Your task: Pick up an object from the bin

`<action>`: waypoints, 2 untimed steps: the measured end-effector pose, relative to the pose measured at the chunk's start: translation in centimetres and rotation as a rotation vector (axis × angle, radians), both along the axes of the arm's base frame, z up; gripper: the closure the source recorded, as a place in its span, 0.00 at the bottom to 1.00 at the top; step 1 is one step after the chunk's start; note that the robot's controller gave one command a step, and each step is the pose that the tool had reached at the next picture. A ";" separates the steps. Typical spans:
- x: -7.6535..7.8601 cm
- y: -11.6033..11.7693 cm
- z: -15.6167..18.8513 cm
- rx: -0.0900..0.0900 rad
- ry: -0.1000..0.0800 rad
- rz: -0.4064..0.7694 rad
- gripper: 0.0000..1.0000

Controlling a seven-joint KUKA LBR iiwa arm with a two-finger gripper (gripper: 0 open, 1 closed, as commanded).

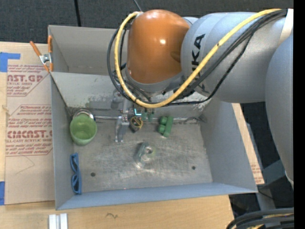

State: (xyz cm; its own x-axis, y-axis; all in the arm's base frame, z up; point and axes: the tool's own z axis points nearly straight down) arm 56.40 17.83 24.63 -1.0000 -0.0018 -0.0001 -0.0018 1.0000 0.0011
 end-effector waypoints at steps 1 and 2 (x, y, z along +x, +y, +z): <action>2.0 -5.1 -12.9 -0.002 0.006 0.045 0.00; -1.9 -11.6 -17.4 0.002 -0.008 0.392 0.00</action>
Offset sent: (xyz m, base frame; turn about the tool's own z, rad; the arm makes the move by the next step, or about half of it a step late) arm 0.0210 -0.0497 -0.1235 -0.0461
